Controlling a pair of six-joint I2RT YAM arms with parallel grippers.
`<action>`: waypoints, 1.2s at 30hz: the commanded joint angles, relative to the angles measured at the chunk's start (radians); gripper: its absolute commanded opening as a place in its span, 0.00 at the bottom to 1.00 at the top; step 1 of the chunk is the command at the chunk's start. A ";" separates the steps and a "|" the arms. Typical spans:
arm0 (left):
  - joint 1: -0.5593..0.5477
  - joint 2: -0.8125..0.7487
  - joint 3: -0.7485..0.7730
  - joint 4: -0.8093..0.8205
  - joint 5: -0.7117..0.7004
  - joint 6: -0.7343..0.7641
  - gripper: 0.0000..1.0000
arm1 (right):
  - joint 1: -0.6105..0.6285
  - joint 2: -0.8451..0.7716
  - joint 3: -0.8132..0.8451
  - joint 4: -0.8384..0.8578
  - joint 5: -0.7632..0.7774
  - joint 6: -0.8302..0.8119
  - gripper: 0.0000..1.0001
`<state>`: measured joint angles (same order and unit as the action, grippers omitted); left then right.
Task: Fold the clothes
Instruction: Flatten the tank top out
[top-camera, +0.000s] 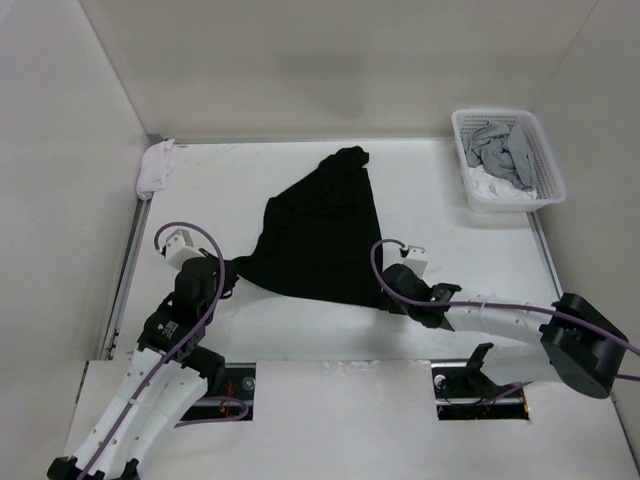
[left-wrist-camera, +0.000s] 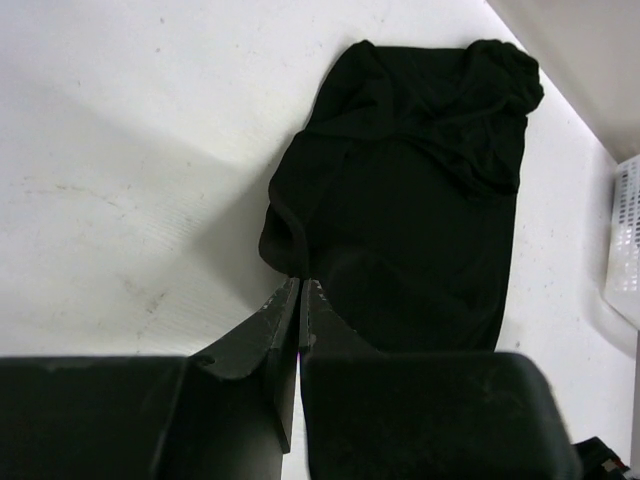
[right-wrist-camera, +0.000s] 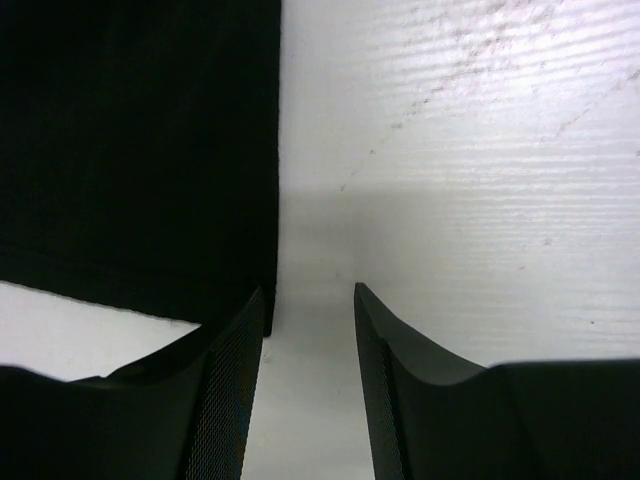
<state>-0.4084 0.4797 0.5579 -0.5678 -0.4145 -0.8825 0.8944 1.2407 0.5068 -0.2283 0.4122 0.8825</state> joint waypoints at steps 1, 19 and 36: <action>0.013 0.002 -0.019 0.068 0.042 0.010 0.00 | 0.018 0.042 0.030 0.037 0.017 0.044 0.46; 0.113 -0.003 -0.064 0.149 0.143 0.057 0.00 | 0.093 0.144 0.079 -0.072 0.020 0.151 0.35; 0.266 0.016 -0.082 0.223 0.309 0.083 0.00 | 0.137 0.204 0.127 -0.184 0.089 0.234 0.11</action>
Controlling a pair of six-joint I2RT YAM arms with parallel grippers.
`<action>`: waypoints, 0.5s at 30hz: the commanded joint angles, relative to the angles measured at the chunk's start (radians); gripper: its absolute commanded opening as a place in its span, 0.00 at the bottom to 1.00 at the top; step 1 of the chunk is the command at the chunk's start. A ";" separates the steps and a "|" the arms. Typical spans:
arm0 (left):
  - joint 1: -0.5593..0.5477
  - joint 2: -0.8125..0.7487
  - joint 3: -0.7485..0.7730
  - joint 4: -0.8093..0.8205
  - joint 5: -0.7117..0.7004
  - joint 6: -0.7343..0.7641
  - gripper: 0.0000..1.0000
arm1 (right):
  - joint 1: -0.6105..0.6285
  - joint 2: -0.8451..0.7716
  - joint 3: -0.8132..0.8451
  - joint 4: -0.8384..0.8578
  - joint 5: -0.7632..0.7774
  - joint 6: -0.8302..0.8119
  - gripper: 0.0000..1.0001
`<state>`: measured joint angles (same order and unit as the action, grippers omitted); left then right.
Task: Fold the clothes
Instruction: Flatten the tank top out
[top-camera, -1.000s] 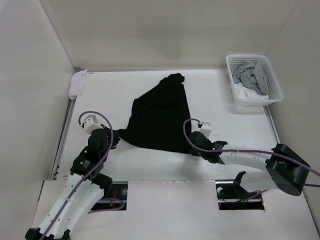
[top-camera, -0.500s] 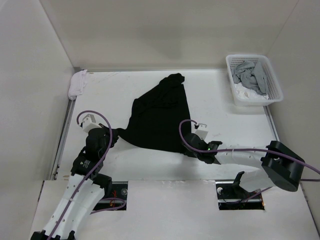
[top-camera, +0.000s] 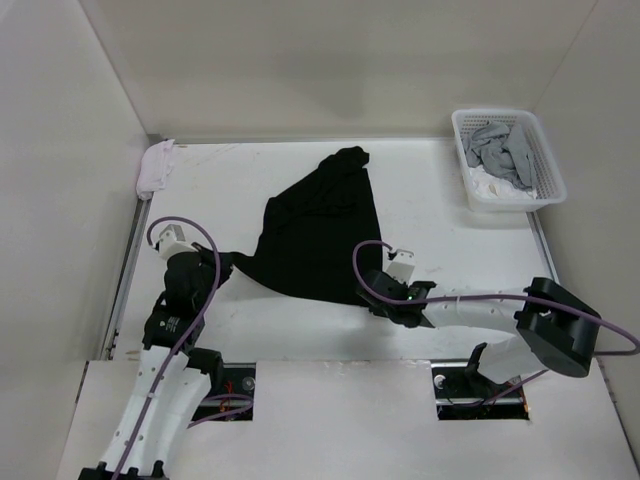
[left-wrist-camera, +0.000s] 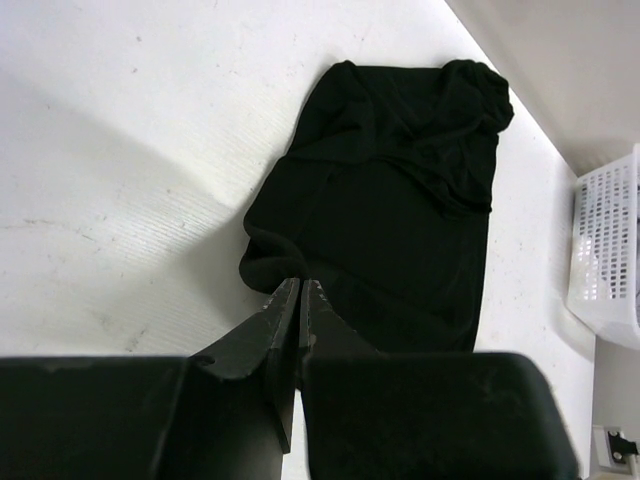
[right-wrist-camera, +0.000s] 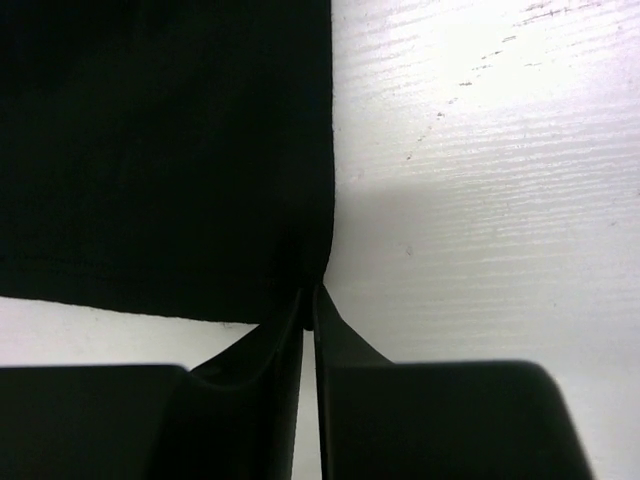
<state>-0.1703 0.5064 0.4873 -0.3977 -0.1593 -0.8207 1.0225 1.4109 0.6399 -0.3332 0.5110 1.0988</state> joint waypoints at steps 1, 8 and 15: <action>0.039 -0.012 -0.012 0.053 0.061 0.022 0.00 | 0.009 0.028 -0.008 -0.075 0.001 0.016 0.09; 0.059 -0.040 0.060 0.092 0.073 0.003 0.00 | 0.004 -0.229 0.026 -0.079 0.233 -0.121 0.00; 0.015 -0.063 0.321 0.194 -0.008 -0.032 0.00 | 0.082 -0.644 0.326 -0.081 0.478 -0.529 0.00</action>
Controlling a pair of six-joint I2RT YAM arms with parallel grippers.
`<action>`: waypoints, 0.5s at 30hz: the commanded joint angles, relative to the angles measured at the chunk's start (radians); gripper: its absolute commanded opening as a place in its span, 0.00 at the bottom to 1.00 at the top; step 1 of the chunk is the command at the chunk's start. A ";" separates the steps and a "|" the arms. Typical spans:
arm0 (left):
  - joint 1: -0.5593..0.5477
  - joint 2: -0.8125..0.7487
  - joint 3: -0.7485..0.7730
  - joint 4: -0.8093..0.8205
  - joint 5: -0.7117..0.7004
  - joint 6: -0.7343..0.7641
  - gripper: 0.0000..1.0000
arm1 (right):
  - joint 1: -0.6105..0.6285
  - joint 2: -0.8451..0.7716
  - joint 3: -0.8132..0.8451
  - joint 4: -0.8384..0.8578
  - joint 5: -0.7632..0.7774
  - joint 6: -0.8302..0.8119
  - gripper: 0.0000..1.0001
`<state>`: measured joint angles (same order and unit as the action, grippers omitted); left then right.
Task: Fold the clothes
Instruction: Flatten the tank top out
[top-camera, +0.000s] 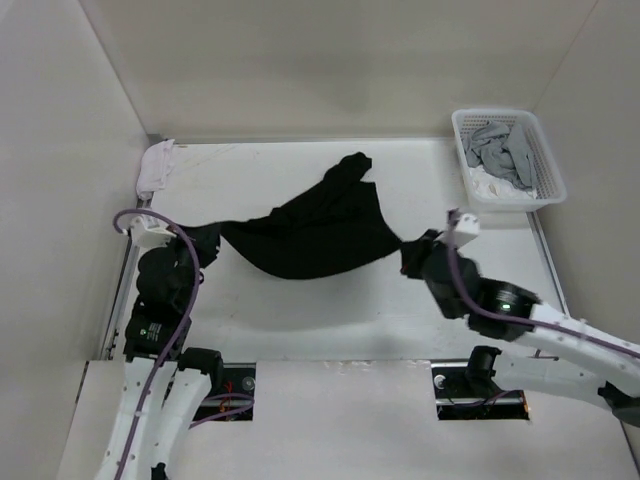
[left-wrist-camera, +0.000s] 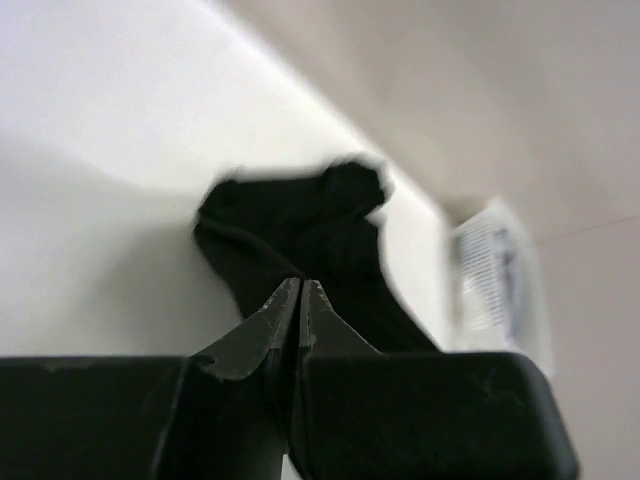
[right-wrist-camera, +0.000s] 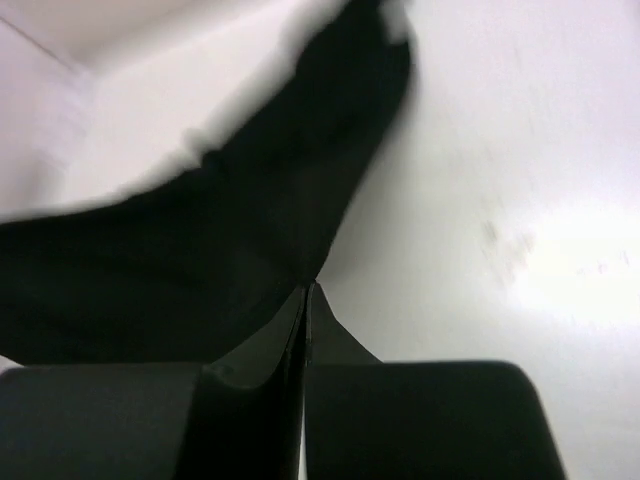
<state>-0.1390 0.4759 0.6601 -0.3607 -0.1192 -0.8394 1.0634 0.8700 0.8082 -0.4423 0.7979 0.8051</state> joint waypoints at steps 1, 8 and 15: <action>-0.024 -0.034 0.195 0.170 -0.066 -0.012 0.00 | 0.066 -0.123 0.225 0.046 0.231 -0.307 0.00; -0.003 0.039 0.539 0.270 -0.140 0.056 0.00 | 0.233 -0.076 0.606 0.533 0.305 -0.987 0.00; 0.078 0.185 0.751 0.307 -0.129 0.065 0.00 | 0.179 0.148 0.923 0.725 0.192 -1.331 0.00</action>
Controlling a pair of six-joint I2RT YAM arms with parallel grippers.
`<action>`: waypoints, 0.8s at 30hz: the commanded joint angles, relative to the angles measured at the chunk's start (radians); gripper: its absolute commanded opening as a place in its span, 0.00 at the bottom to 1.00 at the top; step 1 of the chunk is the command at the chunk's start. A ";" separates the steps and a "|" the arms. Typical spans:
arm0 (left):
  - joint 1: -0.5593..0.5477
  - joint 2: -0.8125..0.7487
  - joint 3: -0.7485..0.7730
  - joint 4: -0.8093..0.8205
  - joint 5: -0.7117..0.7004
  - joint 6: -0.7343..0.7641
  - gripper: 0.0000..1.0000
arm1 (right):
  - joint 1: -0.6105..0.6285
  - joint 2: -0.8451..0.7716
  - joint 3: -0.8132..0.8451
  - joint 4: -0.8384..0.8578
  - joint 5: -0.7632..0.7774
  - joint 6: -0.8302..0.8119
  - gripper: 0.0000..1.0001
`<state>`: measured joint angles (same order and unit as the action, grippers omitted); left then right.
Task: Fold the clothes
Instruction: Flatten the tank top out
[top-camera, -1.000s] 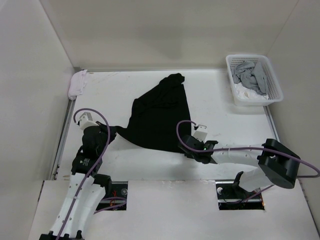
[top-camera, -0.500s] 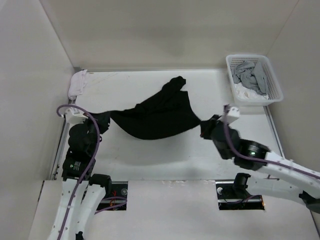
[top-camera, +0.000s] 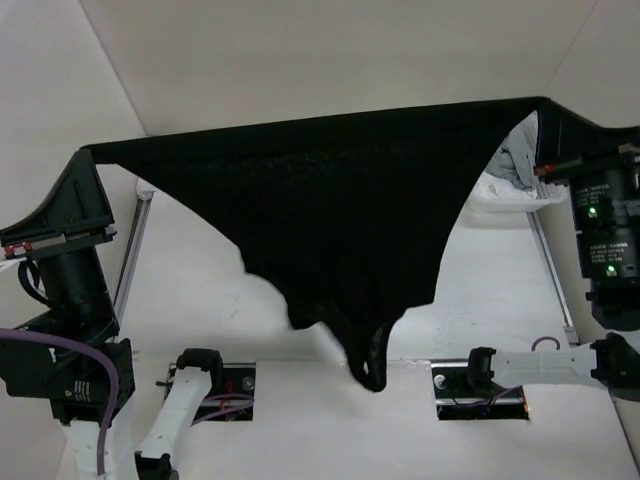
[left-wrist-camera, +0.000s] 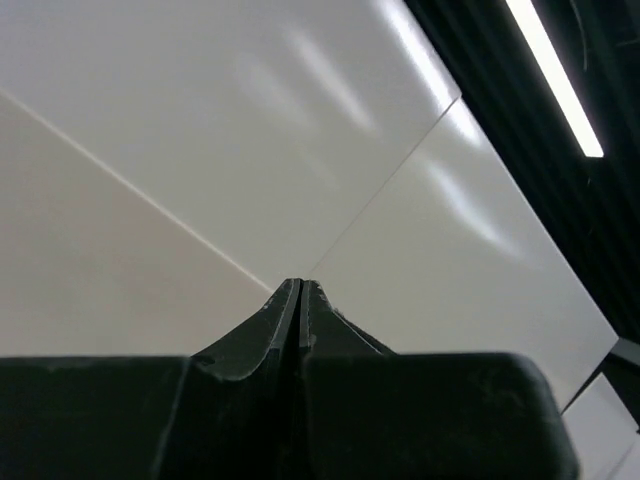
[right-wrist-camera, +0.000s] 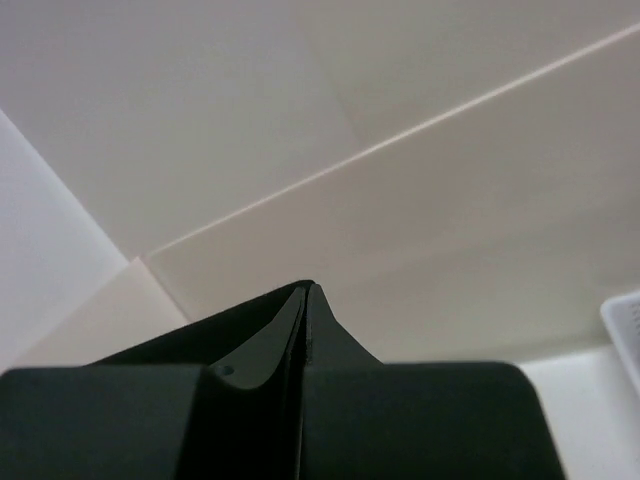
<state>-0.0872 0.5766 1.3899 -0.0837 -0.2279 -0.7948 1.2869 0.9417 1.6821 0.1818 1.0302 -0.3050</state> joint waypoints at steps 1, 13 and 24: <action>0.036 0.106 0.023 0.038 -0.024 0.020 0.00 | -0.098 0.100 0.068 0.090 -0.074 -0.203 0.00; 0.053 0.417 -0.284 0.237 -0.027 -0.014 0.00 | -0.744 0.437 0.037 -0.258 -0.614 0.512 0.00; 0.057 0.735 0.112 0.211 0.013 -0.005 0.00 | -0.933 0.870 0.695 -0.485 -0.783 0.552 0.00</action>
<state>-0.0345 1.3827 1.3579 0.0341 -0.2085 -0.8185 0.3706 1.8420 2.1448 -0.2909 0.3141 0.2199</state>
